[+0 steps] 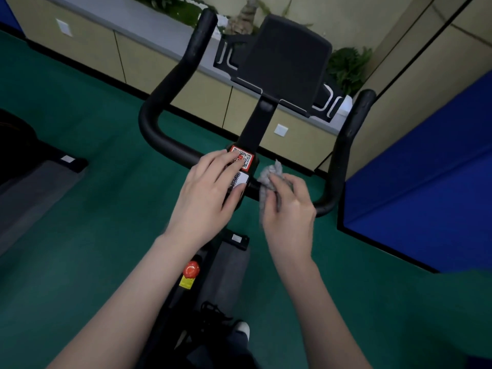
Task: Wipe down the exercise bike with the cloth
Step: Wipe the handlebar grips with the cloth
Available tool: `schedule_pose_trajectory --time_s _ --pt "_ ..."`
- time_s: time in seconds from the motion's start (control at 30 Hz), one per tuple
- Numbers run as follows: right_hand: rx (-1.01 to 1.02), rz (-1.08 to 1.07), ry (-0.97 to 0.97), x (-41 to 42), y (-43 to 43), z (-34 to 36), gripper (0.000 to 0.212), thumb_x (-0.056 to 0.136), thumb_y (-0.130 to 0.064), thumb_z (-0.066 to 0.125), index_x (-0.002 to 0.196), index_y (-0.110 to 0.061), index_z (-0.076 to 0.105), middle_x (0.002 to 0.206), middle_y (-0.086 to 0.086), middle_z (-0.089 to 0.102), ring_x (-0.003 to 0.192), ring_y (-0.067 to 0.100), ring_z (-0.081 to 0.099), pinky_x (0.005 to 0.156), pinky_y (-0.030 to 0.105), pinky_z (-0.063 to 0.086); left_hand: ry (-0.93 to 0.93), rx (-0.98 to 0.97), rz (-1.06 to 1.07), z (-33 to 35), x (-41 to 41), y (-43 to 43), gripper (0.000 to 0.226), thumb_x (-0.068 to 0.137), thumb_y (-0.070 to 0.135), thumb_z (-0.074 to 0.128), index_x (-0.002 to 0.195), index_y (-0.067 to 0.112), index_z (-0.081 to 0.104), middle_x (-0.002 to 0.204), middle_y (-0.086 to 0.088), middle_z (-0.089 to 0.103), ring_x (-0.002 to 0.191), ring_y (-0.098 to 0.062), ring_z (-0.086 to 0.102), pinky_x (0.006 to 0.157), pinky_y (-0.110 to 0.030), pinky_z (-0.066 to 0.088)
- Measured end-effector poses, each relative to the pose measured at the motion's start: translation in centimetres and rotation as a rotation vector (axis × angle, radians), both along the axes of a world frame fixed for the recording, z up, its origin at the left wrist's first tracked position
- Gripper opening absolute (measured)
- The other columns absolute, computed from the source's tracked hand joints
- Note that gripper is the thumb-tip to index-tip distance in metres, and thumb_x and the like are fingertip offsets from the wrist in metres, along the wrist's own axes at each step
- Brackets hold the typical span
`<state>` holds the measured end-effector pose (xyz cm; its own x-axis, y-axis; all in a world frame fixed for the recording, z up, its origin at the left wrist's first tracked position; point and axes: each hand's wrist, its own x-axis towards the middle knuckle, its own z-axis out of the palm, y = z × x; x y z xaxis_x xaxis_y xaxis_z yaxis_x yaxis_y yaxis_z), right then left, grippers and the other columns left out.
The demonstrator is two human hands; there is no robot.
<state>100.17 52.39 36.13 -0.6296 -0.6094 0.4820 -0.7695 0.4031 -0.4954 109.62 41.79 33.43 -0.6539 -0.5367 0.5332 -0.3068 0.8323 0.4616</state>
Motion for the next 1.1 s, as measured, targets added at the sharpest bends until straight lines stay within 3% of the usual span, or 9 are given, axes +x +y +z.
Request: schedule_pose_trajectory --time_s 0.13,0.3,0.4,0.53,0.67,0.73,0.83,0.93,1.1 --pt "0.007 -0.102 -0.032 -0.2 0.3 0.5 0.025 0.090 -0.002 0.060 0.114 -0.004 0.069 0.112 0.014 0.064 0.095 0.023 0.065 0.088 0.027 0.049 0.026 0.013 -0.001 -0.2 0.0 0.1 0.040 0.091 0.018 0.059 0.127 0.001 0.056 0.131 -0.009 0.056 0.124 -0.028 0.046 0.101 -0.047 0.043" --pt "0.190 -0.006 -0.114 -0.7 -2.6 2.0 0.027 0.092 -0.008 0.056 0.114 -0.009 0.069 0.113 0.012 0.066 0.100 0.027 0.063 0.092 0.032 0.043 0.015 0.042 -0.006 -0.1 0.1 0.0 0.040 0.092 0.019 0.058 0.129 0.002 0.055 0.132 -0.008 0.055 0.126 -0.028 0.045 0.101 -0.048 0.041" --pt "0.283 0.039 -0.138 -2.6 -1.7 3.0 0.023 0.090 -0.010 0.058 0.109 -0.012 0.072 0.109 0.013 0.069 0.099 0.029 0.065 0.093 0.038 0.050 0.022 0.058 -0.011 -0.1 0.0 0.2 0.040 0.093 0.019 0.058 0.130 0.003 0.055 0.133 -0.007 0.055 0.126 -0.027 0.045 0.103 -0.047 0.040" --pt "0.449 0.045 -0.233 -5.1 -1.5 3.7 0.023 0.090 -0.016 0.061 0.110 -0.019 0.072 0.110 0.005 0.071 0.104 0.022 0.064 0.094 0.030 0.050 0.017 0.080 -0.012 -0.1 0.0 0.2 0.041 0.094 0.021 0.056 0.131 0.004 0.054 0.134 -0.006 0.054 0.129 -0.025 0.043 0.105 -0.045 0.038" --pt "0.613 0.116 -0.375 -6.8 -5.4 3.8 0.016 0.090 -0.019 0.062 0.099 -0.016 0.075 0.095 0.004 0.068 0.091 0.015 0.059 0.077 0.022 0.044 0.028 0.077 -0.020 -0.4 0.1 -0.1 0.042 0.094 0.023 0.054 0.132 0.005 0.054 0.134 -0.006 0.053 0.129 -0.025 0.042 0.105 -0.045 0.038" --pt "0.681 0.175 -0.436 -7.7 -5.7 4.0 0.016 0.091 -0.019 0.063 0.094 -0.009 0.074 0.090 0.006 0.069 0.086 0.016 0.058 0.072 0.024 0.043 0.030 0.069 -0.024 -0.5 0.1 -0.2 0.042 0.094 0.024 0.053 0.132 0.006 0.053 0.134 -0.005 0.053 0.129 -0.024 0.042 0.105 -0.044 0.038" --pt "0.769 0.255 -0.477 -9.2 -4.6 4.4 0.017 0.091 -0.022 0.063 0.089 -0.010 0.075 0.096 0.018 0.072 0.082 0.020 0.059 0.082 0.037 0.051 0.032 0.069 -0.030 -0.6 0.0 -0.1 0.042 0.095 0.027 0.050 0.133 0.006 0.053 0.135 -0.004 0.052 0.130 -0.024 0.041 0.105 -0.044 0.038" --pt "0.762 0.267 -0.508 -9.4 -5.0 4.5 0.012 0.090 -0.018 0.064 0.087 -0.014 0.074 0.098 0.018 0.072 0.083 0.021 0.061 0.083 0.039 0.052 0.039 0.087 -0.024 -0.6 0.0 0.0 0.043 0.095 0.026 0.049 0.133 0.006 0.053 0.135 -0.005 0.052 0.130 -0.024 0.041 0.106 -0.045 0.037" --pt "0.646 0.207 -0.468 -8.0 -5.4 3.8 0.015 0.090 -0.020 0.062 0.089 -0.010 0.074 0.085 0.005 0.068 0.085 0.016 0.060 0.071 0.021 0.043 0.048 0.092 -0.024 -0.7 -0.1 -0.2 0.045 0.096 0.030 0.045 0.133 0.007 0.053 0.136 -0.004 0.052 0.131 -0.023 0.040 0.108 -0.044 0.035"
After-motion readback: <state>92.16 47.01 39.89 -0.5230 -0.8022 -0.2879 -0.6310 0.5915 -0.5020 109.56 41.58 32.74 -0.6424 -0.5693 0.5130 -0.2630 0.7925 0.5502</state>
